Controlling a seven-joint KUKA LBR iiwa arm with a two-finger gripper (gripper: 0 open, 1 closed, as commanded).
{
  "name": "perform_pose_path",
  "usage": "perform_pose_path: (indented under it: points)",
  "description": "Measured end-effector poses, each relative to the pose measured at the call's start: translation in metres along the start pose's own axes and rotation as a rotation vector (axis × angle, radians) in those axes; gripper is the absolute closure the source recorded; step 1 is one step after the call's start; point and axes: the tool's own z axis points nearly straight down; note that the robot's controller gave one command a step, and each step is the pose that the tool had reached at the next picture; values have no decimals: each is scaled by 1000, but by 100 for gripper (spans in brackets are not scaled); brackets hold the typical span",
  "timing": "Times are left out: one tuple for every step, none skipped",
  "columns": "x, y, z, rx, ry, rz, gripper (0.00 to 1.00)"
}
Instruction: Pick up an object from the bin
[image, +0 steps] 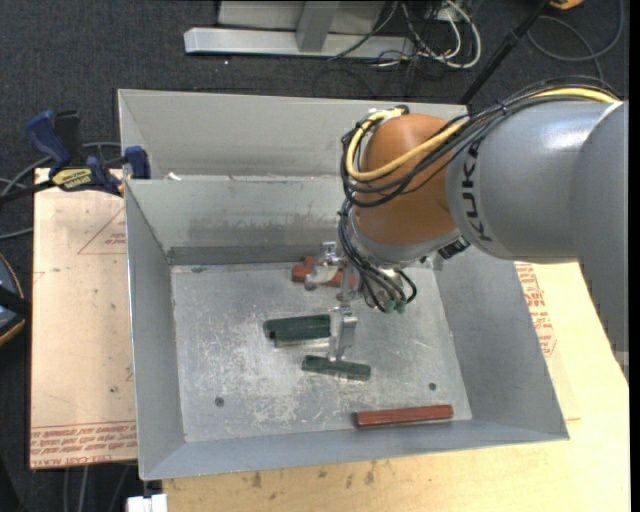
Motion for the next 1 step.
perform_pose_path:
  points:
    - [-4, 7, 62, -3, -22, 142, 100]
